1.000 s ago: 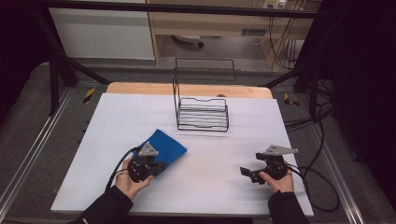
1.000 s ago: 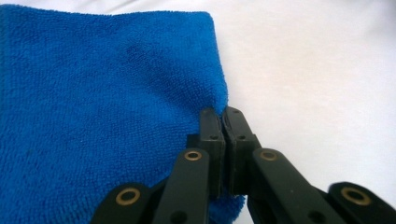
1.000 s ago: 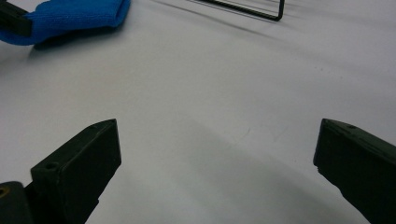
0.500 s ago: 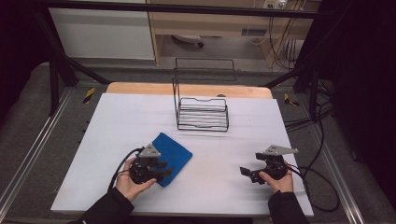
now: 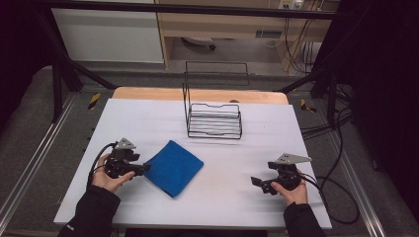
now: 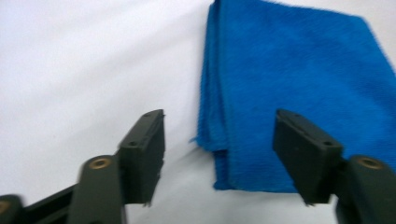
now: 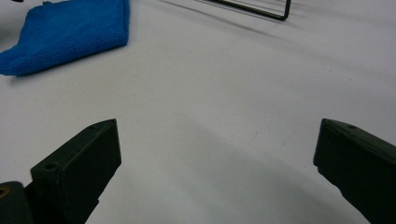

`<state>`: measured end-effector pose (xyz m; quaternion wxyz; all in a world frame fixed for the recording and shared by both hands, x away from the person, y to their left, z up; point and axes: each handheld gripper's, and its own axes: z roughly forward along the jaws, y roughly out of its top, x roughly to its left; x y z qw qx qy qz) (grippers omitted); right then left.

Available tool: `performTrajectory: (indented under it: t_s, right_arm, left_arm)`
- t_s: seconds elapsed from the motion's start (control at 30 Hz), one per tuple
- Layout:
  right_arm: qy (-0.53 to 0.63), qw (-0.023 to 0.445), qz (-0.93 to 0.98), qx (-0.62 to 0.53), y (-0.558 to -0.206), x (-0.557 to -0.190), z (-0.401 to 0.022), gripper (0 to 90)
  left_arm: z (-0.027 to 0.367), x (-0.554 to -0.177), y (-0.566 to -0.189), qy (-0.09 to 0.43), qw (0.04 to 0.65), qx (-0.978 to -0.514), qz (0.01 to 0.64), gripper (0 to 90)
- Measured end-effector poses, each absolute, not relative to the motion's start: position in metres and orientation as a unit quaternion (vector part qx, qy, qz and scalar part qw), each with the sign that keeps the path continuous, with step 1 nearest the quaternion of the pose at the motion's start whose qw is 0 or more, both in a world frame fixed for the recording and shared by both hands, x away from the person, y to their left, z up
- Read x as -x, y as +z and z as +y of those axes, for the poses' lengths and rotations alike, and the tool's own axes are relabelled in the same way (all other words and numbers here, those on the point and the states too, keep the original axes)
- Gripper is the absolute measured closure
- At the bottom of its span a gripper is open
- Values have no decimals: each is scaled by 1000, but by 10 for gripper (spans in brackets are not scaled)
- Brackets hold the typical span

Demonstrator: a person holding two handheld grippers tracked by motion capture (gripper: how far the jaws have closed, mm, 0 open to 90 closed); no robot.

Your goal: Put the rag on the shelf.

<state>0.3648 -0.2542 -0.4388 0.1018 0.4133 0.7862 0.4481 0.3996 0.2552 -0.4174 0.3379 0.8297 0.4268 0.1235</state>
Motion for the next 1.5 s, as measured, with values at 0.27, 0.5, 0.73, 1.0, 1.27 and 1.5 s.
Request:
performTrajectory:
  t_s: [0.27,0.5,0.73,1.0,1.27,1.5]
  right_arm:
    - [450,114,781,-418,-432,-366,-230,5]
    - [429,133,786,-424,-424,-375,-193,15]
    - [431,129,796,-406,-419,-384,-153,79]
    - [414,122,804,-408,-426,-404,-94,252]
    - [398,112,798,-439,-442,-416,-71,445]
    - [387,94,799,-451,-451,-417,-67,584]
  left_arm:
    - [251,-410,-433,105,323,-836,431,563]
    - [250,-408,-436,97,325,-837,430,661]
    - [248,-408,-439,94,324,-840,425,700]
    - [243,-405,-438,95,318,-840,429,769]
    - [240,-404,-438,102,308,-843,428,795]
    - [237,-403,-437,105,304,-849,419,834]
